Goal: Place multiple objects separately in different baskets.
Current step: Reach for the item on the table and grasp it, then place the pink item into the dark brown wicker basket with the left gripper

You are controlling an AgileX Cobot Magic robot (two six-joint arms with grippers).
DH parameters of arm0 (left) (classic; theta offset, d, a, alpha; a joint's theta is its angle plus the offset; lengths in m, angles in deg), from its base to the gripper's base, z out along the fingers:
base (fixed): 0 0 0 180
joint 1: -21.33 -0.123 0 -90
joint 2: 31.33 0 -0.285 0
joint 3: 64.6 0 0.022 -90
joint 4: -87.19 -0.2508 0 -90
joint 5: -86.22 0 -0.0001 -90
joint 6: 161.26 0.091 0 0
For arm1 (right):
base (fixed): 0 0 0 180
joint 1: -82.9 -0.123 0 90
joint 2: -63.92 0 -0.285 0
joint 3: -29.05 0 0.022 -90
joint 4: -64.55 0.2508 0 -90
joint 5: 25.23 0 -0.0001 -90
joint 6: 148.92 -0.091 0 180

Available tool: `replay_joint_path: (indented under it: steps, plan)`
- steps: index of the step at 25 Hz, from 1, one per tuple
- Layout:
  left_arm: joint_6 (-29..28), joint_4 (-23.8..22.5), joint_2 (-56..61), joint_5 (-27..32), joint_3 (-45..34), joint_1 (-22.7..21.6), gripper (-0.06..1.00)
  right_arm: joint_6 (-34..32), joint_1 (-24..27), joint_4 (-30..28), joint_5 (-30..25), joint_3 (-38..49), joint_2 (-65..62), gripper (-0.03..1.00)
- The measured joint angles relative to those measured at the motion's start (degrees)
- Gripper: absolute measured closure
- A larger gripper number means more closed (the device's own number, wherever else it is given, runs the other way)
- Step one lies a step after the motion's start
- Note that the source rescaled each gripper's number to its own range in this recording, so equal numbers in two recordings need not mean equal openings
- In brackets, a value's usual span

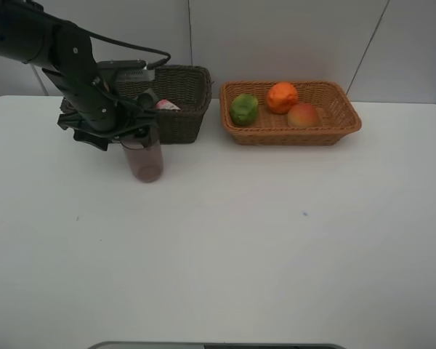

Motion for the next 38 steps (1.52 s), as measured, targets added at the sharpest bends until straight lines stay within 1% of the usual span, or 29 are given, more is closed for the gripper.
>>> replay_joint_path:
  steps: [1,2,3,5,7,9,10,23,27,29,33,36,38]
  plan:
    - [-0.04,0.00,0.00,0.00,0.00,0.00,-0.01,0.00,0.00,0.00,0.00,0.00,0.00,-0.03]
    - [-0.04,0.00,0.00,0.00,0.00,0.00,0.04,0.00,0.00,0.00,0.00,0.00,0.00,-0.03]
    - [-0.04,0.00,0.00,0.00,0.00,0.00,0.12,0.00,0.00,0.00,0.00,0.00,0.00,-0.03]
    - [-0.04,0.00,0.00,0.00,0.00,0.00,0.34,0.00,0.00,0.00,0.00,0.00,0.00,-0.03]
    - [-0.04,0.00,0.00,0.00,0.00,0.00,0.64,0.00,0.00,0.00,0.00,0.00,0.00,-0.03]
    - [-0.04,0.19,0.00,0.00,0.00,0.00,0.88,0.00,0.00,0.00,0.00,0.00,0.00,-0.03]
    - [-0.11,0.33,0.00,0.07,0.00,0.00,0.93,0.00,0.00,0.00,0.00,0.00,0.00,-0.03]
    - [-0.89,0.51,0.00,0.06,0.00,0.00,0.94,0.00,0.00,0.00,0.00,0.00,0.00,-0.03]
    - [-0.89,0.75,0.00,0.90,0.00,0.00,0.94,0.00,0.00,0.00,0.00,0.00,0.00,-0.03]
    - [-0.89,0.88,0.19,2.26,0.00,0.00,0.94,0.00,0.00,0.00,0.00,0.00,0.00,-0.03]
    - [-0.89,0.88,3.19,8.24,0.40,0.00,0.94,0.00,0.00,0.00,0.00,0.00,0.00,-0.03]
    - [-0.89,0.64,7.35,10.61,0.48,0.00,0.94,0.00,0.00,0.00,0.00,0.00,0.00,-0.03]
    - [-0.89,-0.56,9.95,11.22,0.54,-0.14,0.94,0.00,0.00,0.00,0.00,0.00,0.00,-0.03]
